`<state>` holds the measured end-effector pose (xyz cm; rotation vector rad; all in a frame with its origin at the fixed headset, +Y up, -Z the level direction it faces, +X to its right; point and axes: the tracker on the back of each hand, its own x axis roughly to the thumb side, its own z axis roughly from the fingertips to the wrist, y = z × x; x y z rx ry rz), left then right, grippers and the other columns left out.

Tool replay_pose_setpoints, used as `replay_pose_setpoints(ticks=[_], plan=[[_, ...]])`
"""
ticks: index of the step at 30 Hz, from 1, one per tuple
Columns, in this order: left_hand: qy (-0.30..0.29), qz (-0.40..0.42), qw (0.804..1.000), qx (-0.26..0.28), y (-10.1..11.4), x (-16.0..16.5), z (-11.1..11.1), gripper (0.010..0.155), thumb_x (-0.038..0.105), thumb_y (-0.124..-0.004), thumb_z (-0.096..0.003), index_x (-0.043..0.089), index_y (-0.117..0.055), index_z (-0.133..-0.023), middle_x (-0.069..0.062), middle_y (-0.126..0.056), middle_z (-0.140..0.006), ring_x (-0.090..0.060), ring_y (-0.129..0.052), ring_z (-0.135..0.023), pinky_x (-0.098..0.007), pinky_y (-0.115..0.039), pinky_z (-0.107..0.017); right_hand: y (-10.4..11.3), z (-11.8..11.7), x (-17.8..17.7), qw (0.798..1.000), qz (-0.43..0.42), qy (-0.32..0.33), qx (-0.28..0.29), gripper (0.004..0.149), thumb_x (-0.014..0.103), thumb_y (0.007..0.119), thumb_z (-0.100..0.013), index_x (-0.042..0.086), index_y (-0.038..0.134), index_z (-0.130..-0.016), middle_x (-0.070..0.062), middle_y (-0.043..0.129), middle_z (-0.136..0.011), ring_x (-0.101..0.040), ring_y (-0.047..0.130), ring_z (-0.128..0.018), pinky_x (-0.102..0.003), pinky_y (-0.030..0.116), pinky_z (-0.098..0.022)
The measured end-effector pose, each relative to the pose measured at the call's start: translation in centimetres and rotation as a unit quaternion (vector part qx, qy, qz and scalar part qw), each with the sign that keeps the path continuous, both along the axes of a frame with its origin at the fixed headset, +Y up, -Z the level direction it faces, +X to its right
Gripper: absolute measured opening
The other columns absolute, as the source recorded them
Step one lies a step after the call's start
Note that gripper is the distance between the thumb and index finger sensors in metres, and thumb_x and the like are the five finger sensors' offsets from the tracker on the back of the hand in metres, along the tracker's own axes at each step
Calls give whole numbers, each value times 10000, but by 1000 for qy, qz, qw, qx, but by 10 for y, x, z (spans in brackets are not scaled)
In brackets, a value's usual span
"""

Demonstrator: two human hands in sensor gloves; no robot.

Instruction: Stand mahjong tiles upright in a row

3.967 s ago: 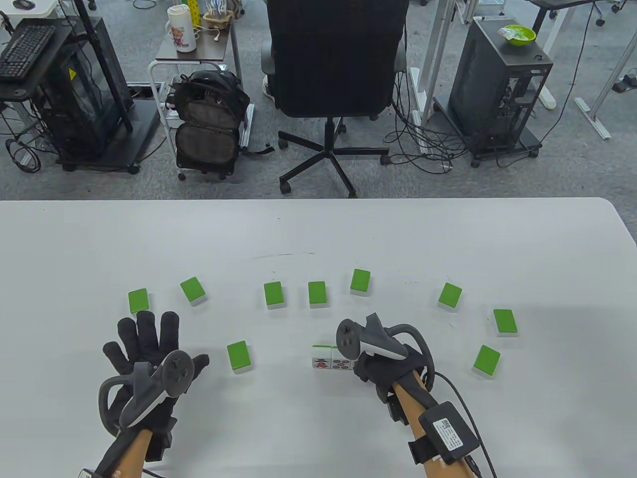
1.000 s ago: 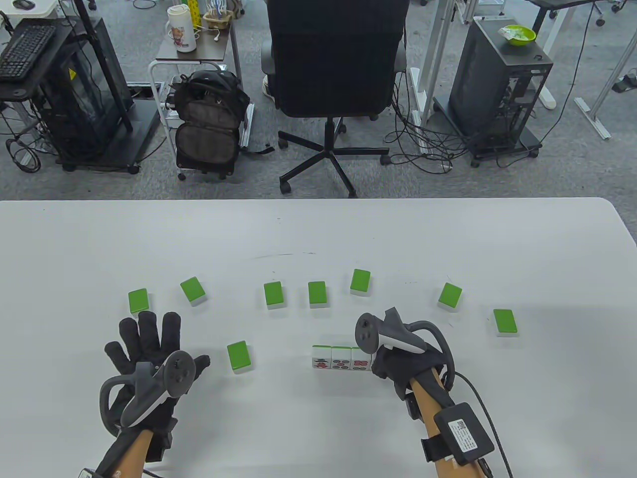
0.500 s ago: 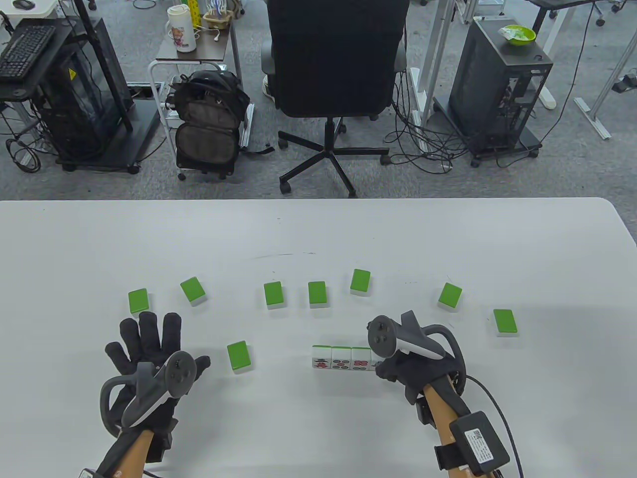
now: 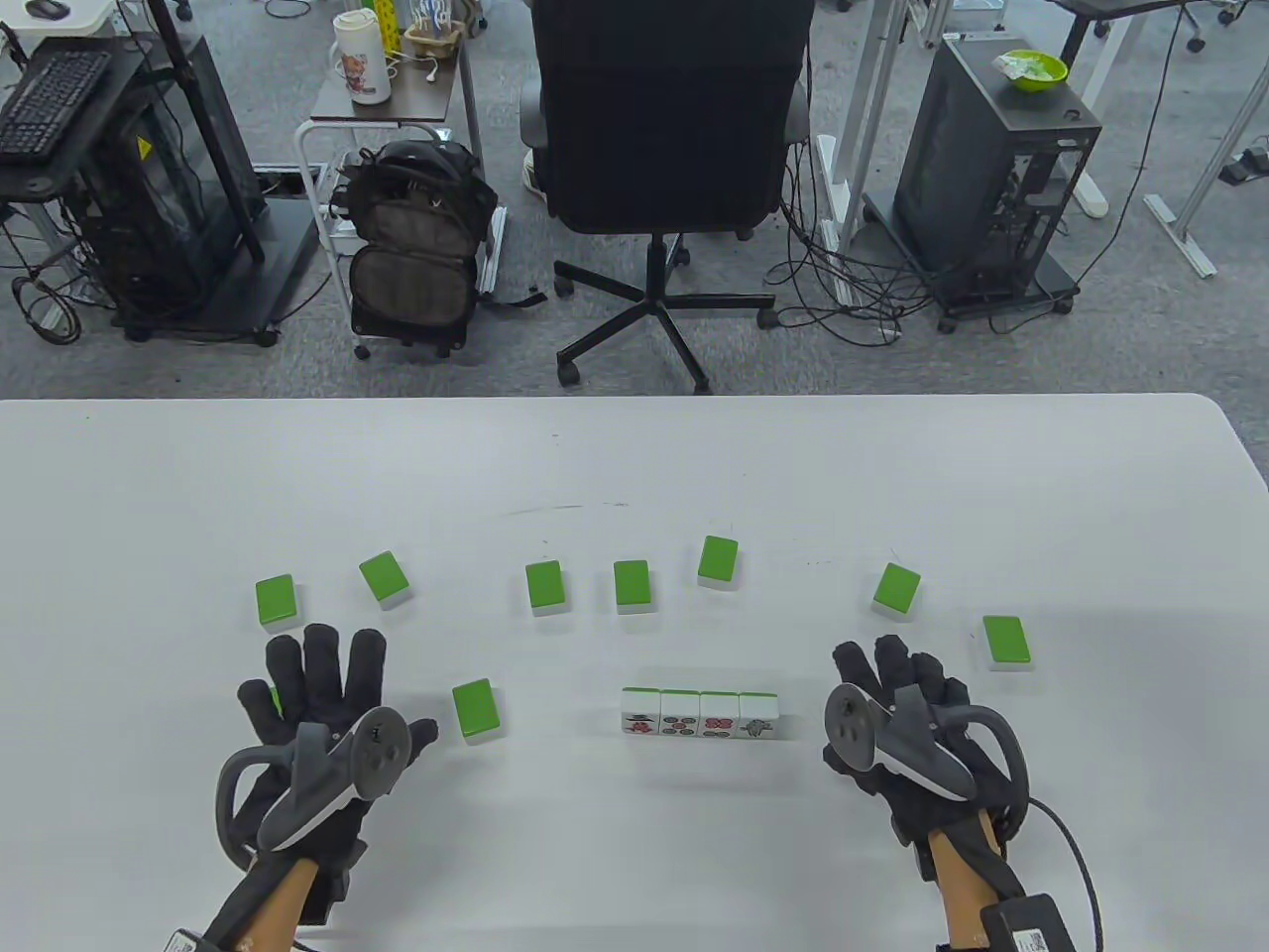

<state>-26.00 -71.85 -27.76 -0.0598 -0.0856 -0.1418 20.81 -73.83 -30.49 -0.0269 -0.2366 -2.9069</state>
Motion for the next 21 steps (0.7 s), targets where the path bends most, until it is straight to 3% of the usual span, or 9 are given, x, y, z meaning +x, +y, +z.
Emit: replay_pose_setpoints(ticks=[10,17,21], plan=[[-138,-42,982,-120,-21,62,0,953,715,-486,-621,129,14,-1182,-342,15,-1193,-731,-225,-1048,-756,-389,-771,-3,1,10,999,-32,-25,-6,962,658,685,-430,265,100,-1084,-213,251,-1189,-526,498,-1082,-678,514,-761],[-126,-75,970,-192,-34,78,-19,905,701,-479,-630,167,-14,-1194,-353,-9,-1199,-735,-342,-1047,-716,-485,-775,-3,2,9,999,-29,-24,-15,963,658,682,-433,261,93,-1083,-216,251,-1187,-524,507,-1079,-674,517,-762],[-118,-60,961,-245,-40,80,-29,855,682,-473,-643,164,-132,-1231,-356,-53,-1199,-643,-466,-1078,-646,-542,-790,-4,1,9,999,-27,-22,-14,958,655,681,-436,261,95,-1083,-215,250,-1187,-523,510,-1078,-673,519,-761]])
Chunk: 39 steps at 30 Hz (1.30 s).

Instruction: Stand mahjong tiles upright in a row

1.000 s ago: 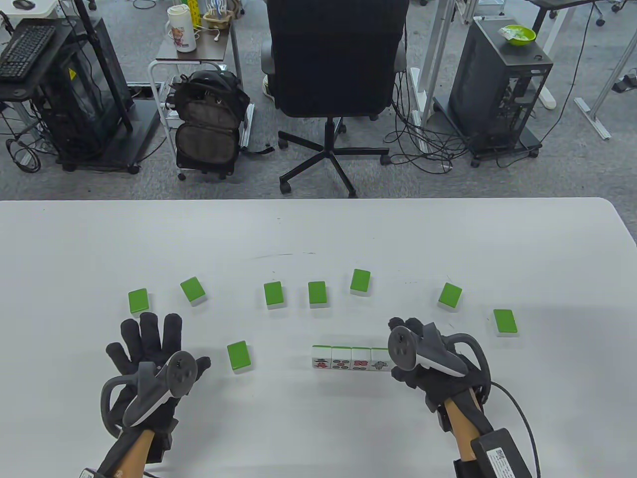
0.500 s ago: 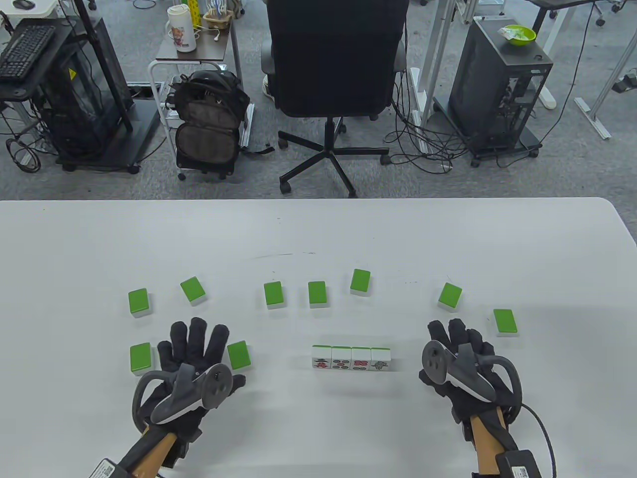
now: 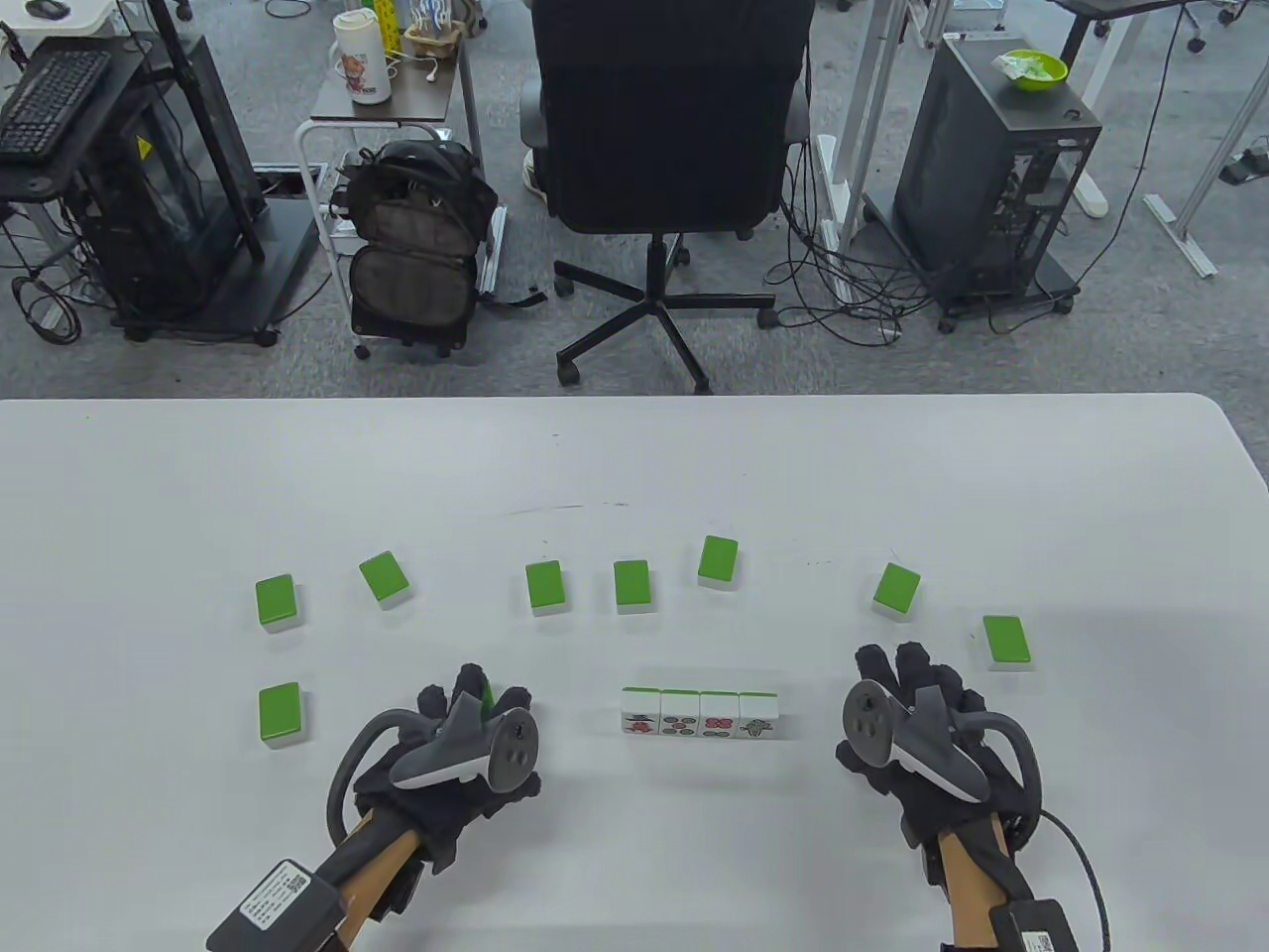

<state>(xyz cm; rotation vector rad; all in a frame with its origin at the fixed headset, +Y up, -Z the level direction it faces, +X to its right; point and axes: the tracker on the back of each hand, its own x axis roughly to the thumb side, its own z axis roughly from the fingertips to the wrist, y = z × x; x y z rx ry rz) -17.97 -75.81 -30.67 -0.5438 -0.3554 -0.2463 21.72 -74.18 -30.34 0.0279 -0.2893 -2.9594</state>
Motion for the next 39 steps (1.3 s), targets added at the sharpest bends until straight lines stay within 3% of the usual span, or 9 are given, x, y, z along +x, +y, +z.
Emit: replay_pose_setpoints(ticks=[2,5,14,18,27,33,39], plan=[[-3,5,1000,14,0,1,-2,853,671,-492,-644,117,-231,-1237,-372,-82,-1191,-585,-542,-1074,-596,-567,-797,0,0,0,1000,-1,0,-1,956,654,681,-437,259,98,-1084,-215,250,-1186,-524,511,-1077,-672,519,-761],[-7,-10,999,50,1,2,-2,816,640,-601,-629,149,-341,-1226,-344,-169,-1211,-521,-635,-1043,-543,-597,-801,0,0,1,1000,-5,0,-3,956,653,680,-437,256,99,-1084,-217,254,-1185,-519,517,-1077,-670,523,-761],[-28,-21,986,166,9,5,-7,486,443,-790,-607,297,-550,-1004,-175,-527,-1183,-340,-884,-834,-431,-758,-685,0,1,3,1000,-25,-5,-3,964,648,682,-440,240,91,-1083,-220,252,-1183,-519,521,-1075,-668,524,-760],[-39,3,987,154,20,11,-14,488,402,-819,-608,297,-548,-1000,-71,-699,-1112,-293,-930,-760,-389,-789,-635,0,1,4,1000,-27,-5,-3,965,647,681,-442,236,87,-1082,-219,252,-1182,-518,523,-1074,-666,525,-761],[-84,65,987,123,48,53,-29,587,420,-814,-594,282,-507,-1075,-15,-740,-1101,-252,-938,-769,-358,-799,-637,1,1,4,1000,-26,-4,-4,961,646,681,-444,236,91,-1083,-215,259,-1184,-516,525,-1075,-667,526,-760],[-110,54,988,96,41,81,-36,738,437,-826,-581,217,-416,-1154,21,-739,-1098,-232,-932,-791,-341,-795,-652,1,1,4,1000,-28,-2,-3,962,645,683,-443,237,92,-1083,-214,262,-1184,-517,524,-1075,-666,525,-762],[-118,64,988,71,30,97,-40,781,440,-833,-575,184,-397,-1170,20,-745,-1091,-229,-926,-785,-339,-790,-653,0,1,4,1000,-29,0,-4,961,644,683,-444,236,92,-1083,-210,265,-1185,-517,527,-1075,-667,524,-761]])
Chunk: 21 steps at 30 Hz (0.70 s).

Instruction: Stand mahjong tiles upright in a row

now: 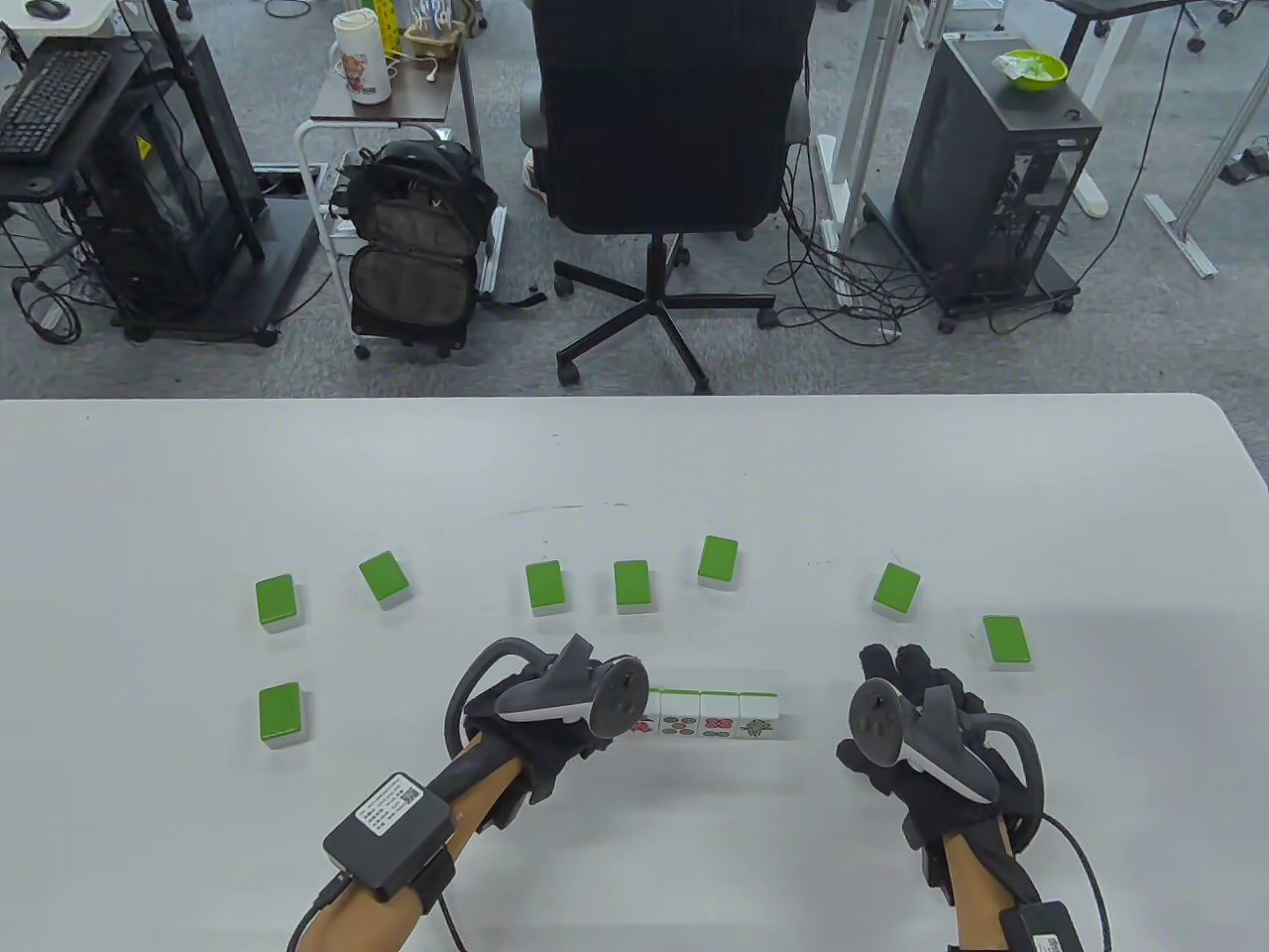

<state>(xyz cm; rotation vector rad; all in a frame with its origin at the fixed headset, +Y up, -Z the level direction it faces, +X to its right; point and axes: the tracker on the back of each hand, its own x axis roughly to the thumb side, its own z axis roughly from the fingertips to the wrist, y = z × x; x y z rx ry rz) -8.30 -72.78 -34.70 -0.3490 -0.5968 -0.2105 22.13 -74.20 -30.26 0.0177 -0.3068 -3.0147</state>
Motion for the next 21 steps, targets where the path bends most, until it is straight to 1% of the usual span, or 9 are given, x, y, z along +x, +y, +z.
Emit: replay_pose_setpoints(ticks=[5,17,19,21], plan=[[8,-1,1000,-6,-3,1,-5,780,434,-836,-577,175,-400,-1169,19,-740,-1091,-226,-921,-777,-338,-786,-651,-1,0,-1,1000,5,0,-5,960,643,682,-445,237,91,-1083,-208,265,-1186,-513,527,-1076,-665,525,-762],[15,1,1000,-4,-11,1,-9,778,430,-838,-577,177,-403,-1170,26,-739,-1092,-223,-918,-780,-338,-784,-654,-1,0,-1,1000,4,1,-6,960,642,682,-445,235,91,-1083,-206,273,-1186,-508,534,-1076,-662,527,-763],[14,-5,1000,-8,-11,1,-9,785,442,-822,-583,171,-384,-1176,20,-725,-1105,-224,-911,-795,-343,-779,-663,-2,0,-1,1000,4,0,-7,961,642,683,-445,235,90,-1082,-208,274,-1186,-509,533,-1076,-661,528,-763],[11,-10,999,-30,-8,-1,-8,827,477,-800,-590,148,-339,-1193,-23,-672,-1151,-250,-881,-851,-364,-759,-691,-1,0,-1,1000,4,-1,-7,963,642,684,-444,234,89,-1082,-207,274,-1185,-507,536,-1075,-660,530,-763]])
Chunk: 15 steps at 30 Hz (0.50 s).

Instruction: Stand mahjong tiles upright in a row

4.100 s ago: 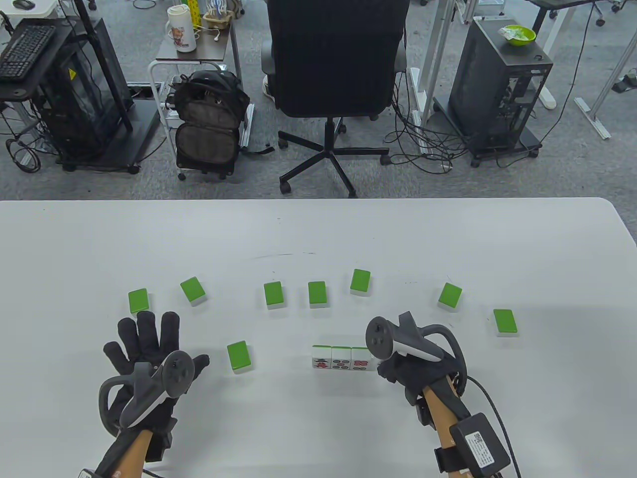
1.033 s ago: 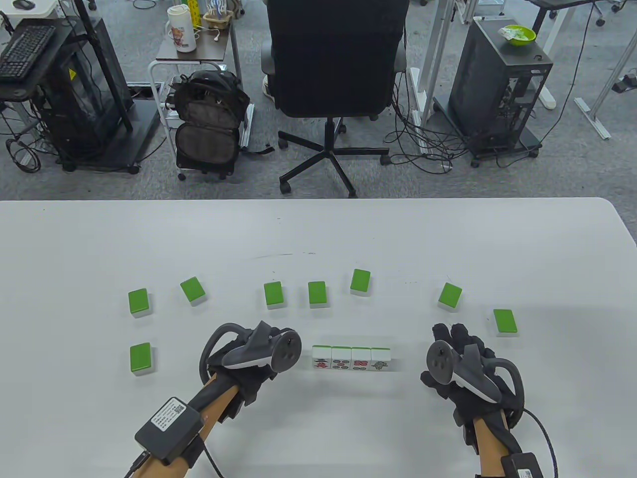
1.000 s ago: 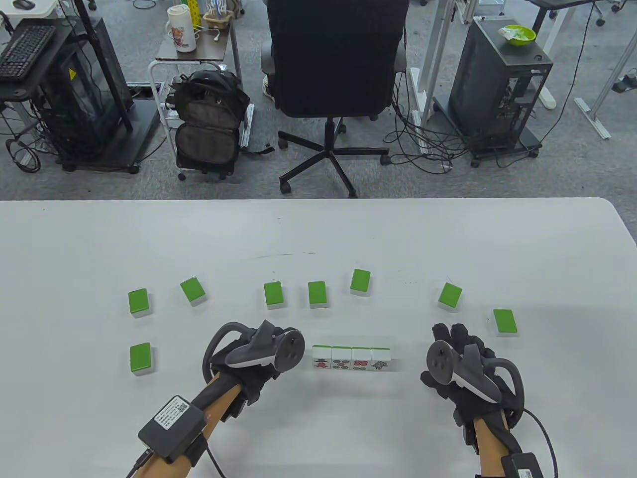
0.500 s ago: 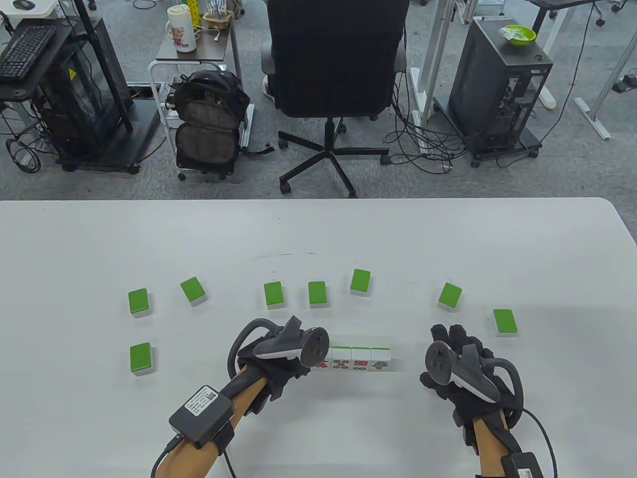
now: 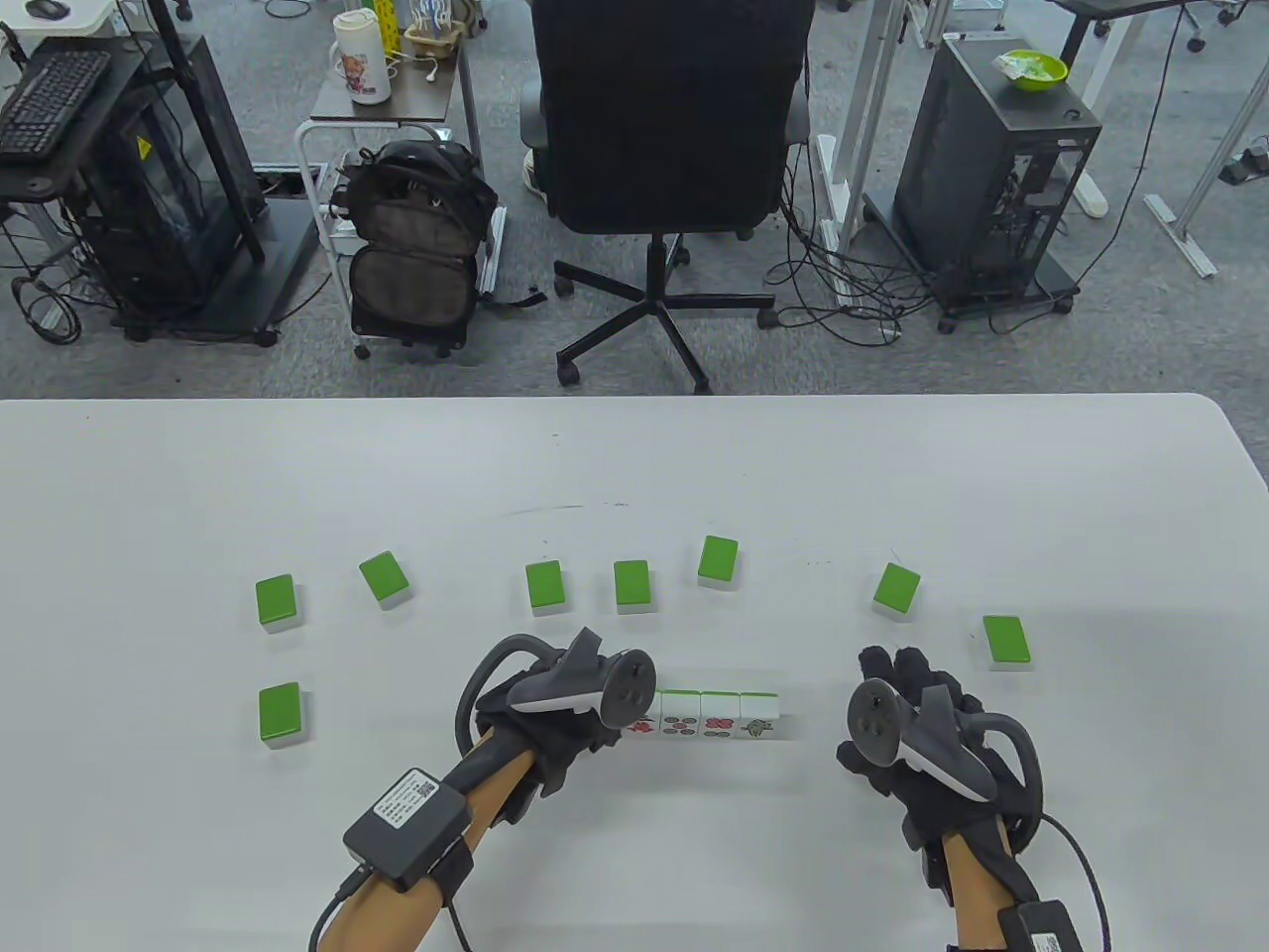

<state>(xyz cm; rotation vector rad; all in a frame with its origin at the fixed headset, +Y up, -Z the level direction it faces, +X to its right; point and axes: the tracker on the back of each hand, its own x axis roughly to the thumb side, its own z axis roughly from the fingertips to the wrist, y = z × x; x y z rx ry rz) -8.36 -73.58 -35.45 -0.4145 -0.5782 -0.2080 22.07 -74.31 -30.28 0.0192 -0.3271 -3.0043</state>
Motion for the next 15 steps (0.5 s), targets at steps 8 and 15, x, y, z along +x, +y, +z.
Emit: replay_pose_setpoints(ticks=[8,15], plan=[[82,-40,995,37,43,-63,14,918,520,-787,-584,149,-239,-1220,-170,-438,-1263,-426,-681,-1068,-540,-603,-800,1,0,3,1000,-6,-6,-1,968,645,685,-442,233,87,-1082,-209,273,-1185,-509,539,-1074,-662,531,-761],[268,-48,962,32,47,-173,25,908,547,-768,-592,202,-218,-1228,-238,-306,-1286,-532,-547,-1113,-618,-502,-823,1,1,4,1000,-6,-10,-4,966,647,682,-442,235,87,-1082,-210,273,-1185,-508,538,-1074,-663,529,-761]])
